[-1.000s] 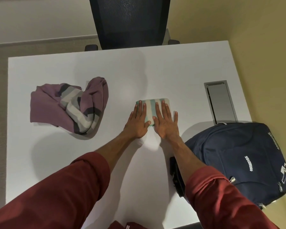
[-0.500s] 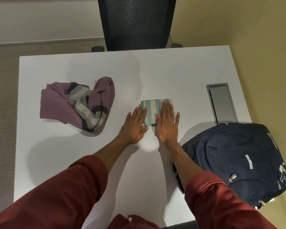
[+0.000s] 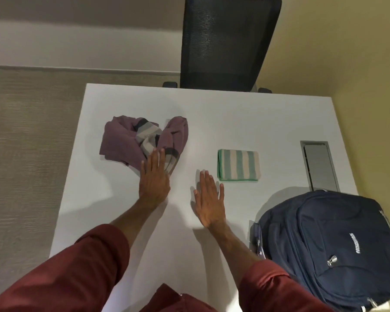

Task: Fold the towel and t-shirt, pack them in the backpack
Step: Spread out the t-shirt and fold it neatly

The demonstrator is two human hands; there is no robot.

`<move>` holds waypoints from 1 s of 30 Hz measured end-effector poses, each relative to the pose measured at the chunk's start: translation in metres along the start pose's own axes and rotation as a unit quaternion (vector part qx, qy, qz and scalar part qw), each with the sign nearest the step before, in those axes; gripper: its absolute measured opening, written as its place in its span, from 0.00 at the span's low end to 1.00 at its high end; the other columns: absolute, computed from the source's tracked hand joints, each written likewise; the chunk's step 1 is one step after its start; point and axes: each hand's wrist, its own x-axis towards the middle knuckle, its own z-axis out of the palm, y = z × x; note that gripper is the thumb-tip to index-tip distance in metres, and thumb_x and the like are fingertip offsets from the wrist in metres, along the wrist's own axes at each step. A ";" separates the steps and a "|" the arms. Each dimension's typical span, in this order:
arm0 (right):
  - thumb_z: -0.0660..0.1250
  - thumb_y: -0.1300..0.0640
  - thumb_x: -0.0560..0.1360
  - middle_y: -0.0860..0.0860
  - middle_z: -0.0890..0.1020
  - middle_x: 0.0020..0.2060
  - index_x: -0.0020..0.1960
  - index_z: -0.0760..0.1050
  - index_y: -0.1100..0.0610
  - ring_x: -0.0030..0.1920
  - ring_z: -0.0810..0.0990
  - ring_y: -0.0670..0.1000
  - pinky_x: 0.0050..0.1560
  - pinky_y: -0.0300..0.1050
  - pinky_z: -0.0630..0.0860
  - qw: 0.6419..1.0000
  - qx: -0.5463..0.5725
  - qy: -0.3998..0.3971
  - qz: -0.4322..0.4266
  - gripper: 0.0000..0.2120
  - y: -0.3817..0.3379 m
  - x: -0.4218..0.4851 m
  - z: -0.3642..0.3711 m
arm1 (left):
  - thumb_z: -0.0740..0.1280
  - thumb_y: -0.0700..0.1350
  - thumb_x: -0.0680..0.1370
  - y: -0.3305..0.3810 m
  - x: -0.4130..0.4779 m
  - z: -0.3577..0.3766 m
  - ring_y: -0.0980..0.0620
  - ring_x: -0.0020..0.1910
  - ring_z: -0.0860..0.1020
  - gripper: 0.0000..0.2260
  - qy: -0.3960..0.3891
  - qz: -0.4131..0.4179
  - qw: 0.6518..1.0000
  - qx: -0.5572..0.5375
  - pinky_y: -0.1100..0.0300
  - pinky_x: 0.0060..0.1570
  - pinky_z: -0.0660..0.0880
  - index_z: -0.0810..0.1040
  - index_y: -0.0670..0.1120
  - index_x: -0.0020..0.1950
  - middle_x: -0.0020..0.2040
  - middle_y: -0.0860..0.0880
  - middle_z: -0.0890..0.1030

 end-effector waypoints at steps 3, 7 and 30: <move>0.53 0.44 0.90 0.50 0.46 0.88 0.89 0.41 0.53 0.87 0.43 0.50 0.86 0.61 0.45 1.000 -0.011 -0.022 -0.018 0.34 -0.012 -0.008 0.006 | 0.73 0.44 0.78 -0.029 -0.005 0.006 0.36 0.75 0.73 0.42 -0.050 0.012 0.999 0.018 0.39 0.73 0.73 0.55 0.42 0.87 0.83 0.36 0.64; 0.50 0.41 0.89 0.50 0.45 0.88 0.88 0.39 0.52 0.88 0.43 0.51 0.85 0.63 0.47 0.998 -0.019 -0.061 -0.015 0.35 -0.021 -0.018 0.012 | 0.71 0.46 0.80 -0.045 -0.018 0.005 0.39 0.61 0.80 0.35 -0.078 0.033 0.994 0.064 0.46 0.61 0.79 0.63 0.49 0.85 0.83 0.39 0.66; 0.65 0.50 0.79 0.55 0.54 0.87 0.88 0.39 0.51 0.87 0.50 0.57 0.84 0.70 0.45 0.971 0.159 -0.060 0.167 0.48 -0.109 -0.005 -0.009 | 0.69 0.55 0.82 -0.147 -0.175 0.020 0.44 0.82 0.67 0.36 -0.086 0.092 0.992 0.025 0.37 0.76 0.67 0.56 0.60 0.87 0.88 0.51 0.54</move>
